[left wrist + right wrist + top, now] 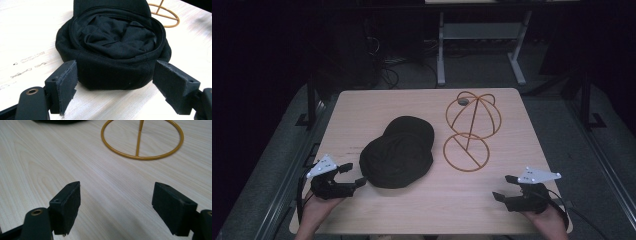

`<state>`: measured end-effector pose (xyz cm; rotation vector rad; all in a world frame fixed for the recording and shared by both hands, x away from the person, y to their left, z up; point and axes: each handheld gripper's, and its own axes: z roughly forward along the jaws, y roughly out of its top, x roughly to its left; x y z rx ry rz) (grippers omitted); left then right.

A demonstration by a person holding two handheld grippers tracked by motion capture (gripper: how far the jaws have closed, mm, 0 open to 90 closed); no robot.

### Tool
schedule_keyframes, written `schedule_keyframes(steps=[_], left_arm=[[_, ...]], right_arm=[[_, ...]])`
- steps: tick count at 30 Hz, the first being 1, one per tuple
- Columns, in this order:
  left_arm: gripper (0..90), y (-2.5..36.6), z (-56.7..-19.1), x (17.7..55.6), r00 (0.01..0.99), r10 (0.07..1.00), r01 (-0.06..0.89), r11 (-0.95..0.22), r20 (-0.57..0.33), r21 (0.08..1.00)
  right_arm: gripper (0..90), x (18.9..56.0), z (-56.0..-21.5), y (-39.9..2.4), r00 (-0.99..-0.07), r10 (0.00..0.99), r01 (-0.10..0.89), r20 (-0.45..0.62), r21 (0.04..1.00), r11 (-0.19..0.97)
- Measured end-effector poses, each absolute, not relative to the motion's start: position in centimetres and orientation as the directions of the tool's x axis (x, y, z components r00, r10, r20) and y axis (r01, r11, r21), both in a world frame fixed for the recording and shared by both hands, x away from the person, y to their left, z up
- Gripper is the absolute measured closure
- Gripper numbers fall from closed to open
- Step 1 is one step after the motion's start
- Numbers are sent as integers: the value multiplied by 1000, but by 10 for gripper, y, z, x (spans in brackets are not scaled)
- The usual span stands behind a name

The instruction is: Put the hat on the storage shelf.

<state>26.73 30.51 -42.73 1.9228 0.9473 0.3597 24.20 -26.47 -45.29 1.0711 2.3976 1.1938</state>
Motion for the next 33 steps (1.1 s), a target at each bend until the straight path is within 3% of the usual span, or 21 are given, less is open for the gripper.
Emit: schedule_keyframes(steps=[12, 33], left_arm=[[197, 306, -429, 267, 655, 746, 471, -276, -123, 838], [199, 308, -429, 268, 648, 752, 465, -267, -119, 844]], right_arm=[[220, 243, -449, -253, -723, 686, 487, 85, 766, 419], [185, 270, -410, -184, -846, 527, 416, 82, 720, 556]])
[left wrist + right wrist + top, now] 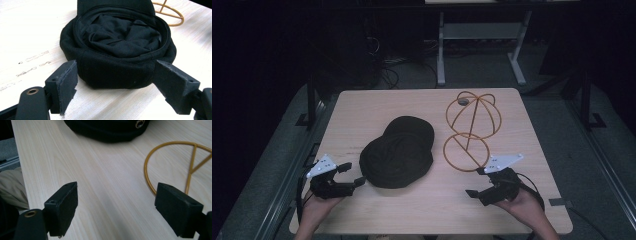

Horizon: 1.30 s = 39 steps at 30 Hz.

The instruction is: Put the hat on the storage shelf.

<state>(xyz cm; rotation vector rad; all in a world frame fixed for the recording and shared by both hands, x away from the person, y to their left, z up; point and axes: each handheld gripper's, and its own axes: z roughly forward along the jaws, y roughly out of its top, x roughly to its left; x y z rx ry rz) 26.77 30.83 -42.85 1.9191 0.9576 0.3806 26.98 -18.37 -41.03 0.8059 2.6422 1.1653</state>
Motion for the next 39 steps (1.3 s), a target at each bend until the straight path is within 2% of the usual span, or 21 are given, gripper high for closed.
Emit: schedule_keyframes(steps=[11, 26, 39], left_arm=[[199, 311, -429, 269, 648, 750, 467, -259, -128, 845], [199, 313, -429, 271, 646, 753, 464, -259, -123, 847], [199, 315, -429, 272, 643, 755, 465, -255, -126, 848]], right_arm=[[188, 290, -405, -155, -871, 481, 407, 99, 695, 593], [208, 311, -397, -115, -914, 401, 331, 62, 688, 646], [248, 330, -393, -65, -946, 321, 264, 44, 681, 683]])
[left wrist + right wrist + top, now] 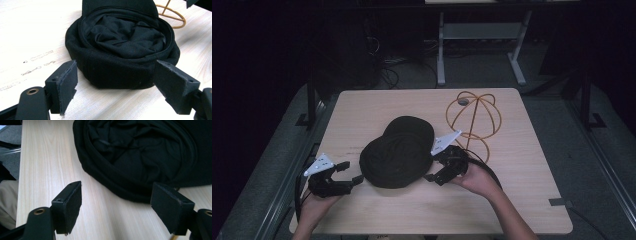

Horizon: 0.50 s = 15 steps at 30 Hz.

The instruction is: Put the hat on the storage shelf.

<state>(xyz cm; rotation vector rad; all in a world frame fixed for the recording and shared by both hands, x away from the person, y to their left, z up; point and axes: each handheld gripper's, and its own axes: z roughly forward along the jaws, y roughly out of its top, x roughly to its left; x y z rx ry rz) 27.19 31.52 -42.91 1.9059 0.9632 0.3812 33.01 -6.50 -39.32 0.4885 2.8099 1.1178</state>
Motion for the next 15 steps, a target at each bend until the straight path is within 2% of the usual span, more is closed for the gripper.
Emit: schedule_keyframes(steps=[15], left_arm=[[200, 315, -430, 272, 639, 759, 472, -257, -126, 843]], right_arm=[[316, 342, -396, -34, -966, 257, 211, 34, 677, 705]])
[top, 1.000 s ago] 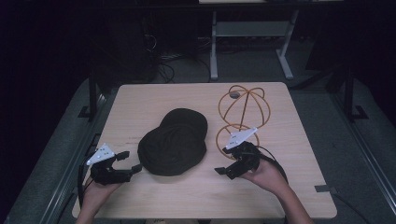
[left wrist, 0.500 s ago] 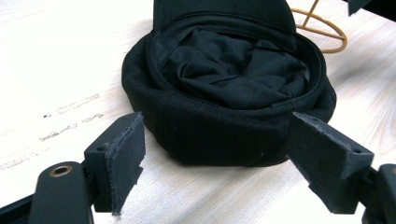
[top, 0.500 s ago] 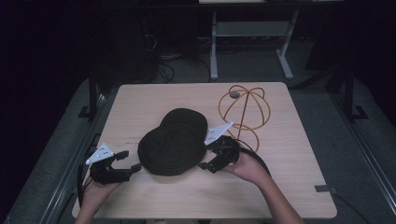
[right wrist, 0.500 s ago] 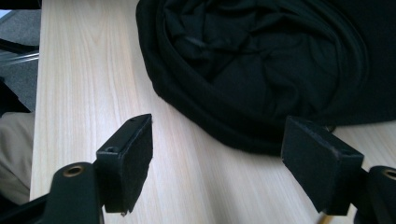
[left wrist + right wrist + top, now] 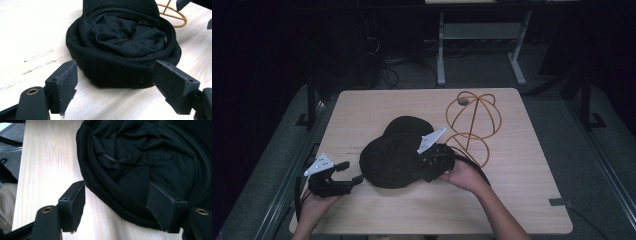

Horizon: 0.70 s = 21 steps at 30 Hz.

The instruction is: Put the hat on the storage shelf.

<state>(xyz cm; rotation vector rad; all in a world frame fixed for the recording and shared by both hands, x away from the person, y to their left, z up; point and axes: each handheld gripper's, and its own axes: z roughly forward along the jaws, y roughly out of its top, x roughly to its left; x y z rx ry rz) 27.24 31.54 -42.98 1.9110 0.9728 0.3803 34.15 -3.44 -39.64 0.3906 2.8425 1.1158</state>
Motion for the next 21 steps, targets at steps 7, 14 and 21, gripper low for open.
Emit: schedule_keyframes(steps=[7, 14, 21], left_arm=[[200, 315, -431, 272, 637, 760, 475, -251, -133, 843], [200, 315, -431, 273, 638, 759, 475, -258, -128, 841], [200, 316, -431, 273, 638, 759, 473, -255, -129, 843]], right_arm=[[347, 344, -400, -23, -972, 232, 200, 44, 672, 713], [401, 345, -401, -11, -978, 200, 183, 52, 670, 720], [450, 345, -404, 1, -983, 173, 166, 56, 660, 733]])
